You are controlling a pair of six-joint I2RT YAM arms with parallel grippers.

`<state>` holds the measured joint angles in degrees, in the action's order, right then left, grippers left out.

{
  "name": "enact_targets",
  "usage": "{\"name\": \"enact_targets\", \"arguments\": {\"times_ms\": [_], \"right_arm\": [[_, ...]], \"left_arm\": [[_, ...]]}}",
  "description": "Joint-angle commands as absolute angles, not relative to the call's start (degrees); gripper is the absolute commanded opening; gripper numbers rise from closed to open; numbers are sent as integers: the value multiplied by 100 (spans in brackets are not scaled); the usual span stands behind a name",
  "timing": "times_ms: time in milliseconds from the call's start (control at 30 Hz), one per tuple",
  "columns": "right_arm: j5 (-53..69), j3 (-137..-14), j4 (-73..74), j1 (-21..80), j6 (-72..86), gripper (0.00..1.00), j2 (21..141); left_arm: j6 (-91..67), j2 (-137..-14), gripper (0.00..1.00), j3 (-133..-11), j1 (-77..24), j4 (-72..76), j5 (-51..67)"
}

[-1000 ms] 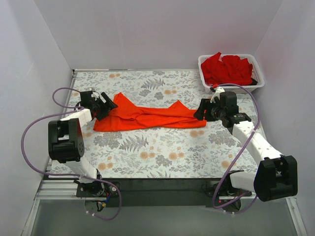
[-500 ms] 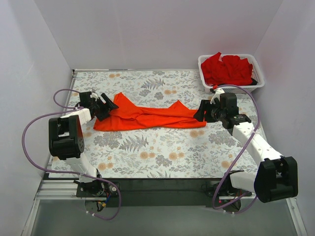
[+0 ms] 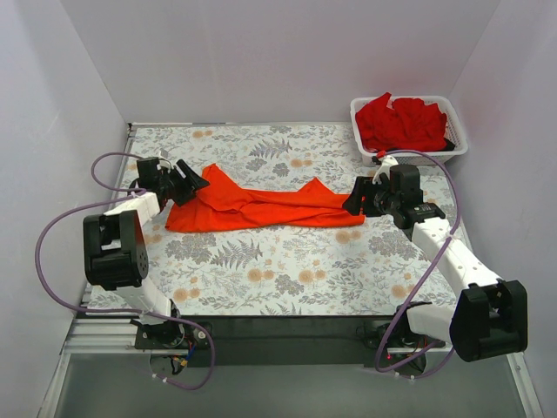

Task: Fold and stack the t-shirts
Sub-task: Flatten the tshirt out

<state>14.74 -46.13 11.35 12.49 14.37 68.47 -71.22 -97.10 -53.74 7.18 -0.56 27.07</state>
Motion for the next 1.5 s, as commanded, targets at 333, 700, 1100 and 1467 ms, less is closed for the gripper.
{"name": "enact_targets", "arguments": {"times_ms": [333,700,1100,1467], "right_arm": [[1397,-4579,888,1257,1371,66,6768],[1450,-4482,782,1266,1397,66,6864],[1222,-4465,765,1257,1441,66,6926],[484,-4781,791,1108,1406,63,7539]], "left_arm": [[-7163,-9553,52,-5352,729,132,2944],[-7225,-10019,53,-5431,738,123,3006],[-7172,-9976,30,-5458,738,158,3014],[-7040,-8922,0,-5511,747,-342,2567]]}}
